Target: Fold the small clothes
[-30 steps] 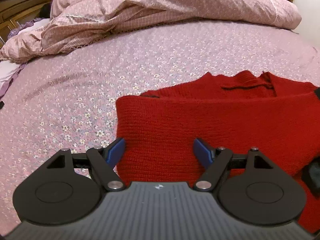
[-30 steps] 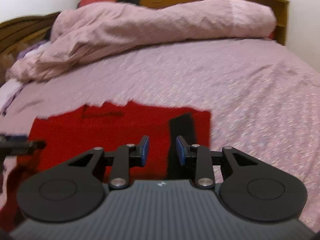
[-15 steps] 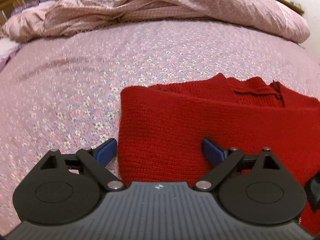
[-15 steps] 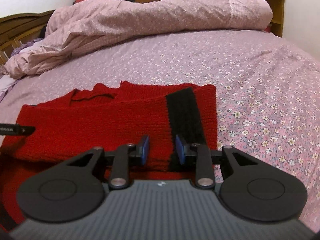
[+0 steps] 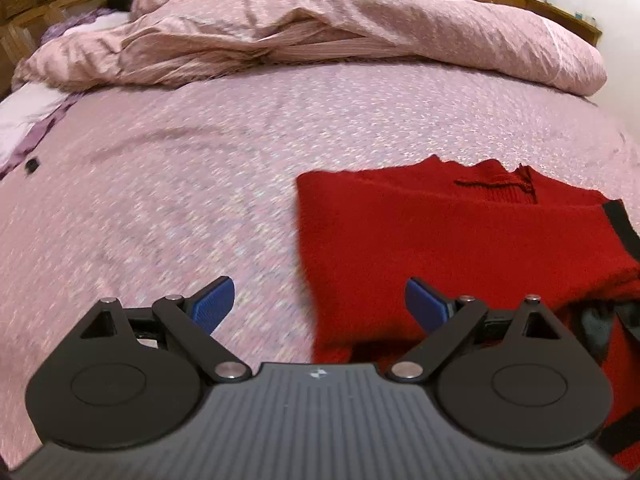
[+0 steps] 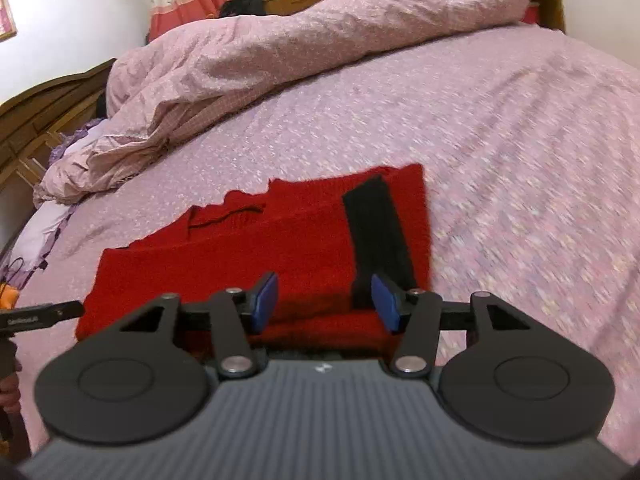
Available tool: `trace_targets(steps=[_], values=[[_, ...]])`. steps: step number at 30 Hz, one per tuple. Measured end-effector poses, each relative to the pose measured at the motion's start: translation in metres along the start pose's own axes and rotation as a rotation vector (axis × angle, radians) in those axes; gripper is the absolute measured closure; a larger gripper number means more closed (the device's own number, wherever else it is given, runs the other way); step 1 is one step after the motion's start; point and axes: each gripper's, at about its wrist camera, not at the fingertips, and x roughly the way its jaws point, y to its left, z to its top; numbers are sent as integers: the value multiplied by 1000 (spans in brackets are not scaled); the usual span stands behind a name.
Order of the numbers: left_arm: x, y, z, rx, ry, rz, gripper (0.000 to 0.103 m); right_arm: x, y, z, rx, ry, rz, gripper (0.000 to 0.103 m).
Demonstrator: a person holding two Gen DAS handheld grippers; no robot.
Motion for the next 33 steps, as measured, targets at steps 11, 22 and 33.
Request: trace_targets(steps=[11,22,33], values=[[-59,35,-51,-27,64,-29,8,-57,-15,-35,31,48,-32,48],[-102,54,-103,-117,111,-84,8,-92,-34,-66,44,114,-38,48],[-103,56,-131,-137,173,-149,8,-108,-38,-97,44,200,12,46]])
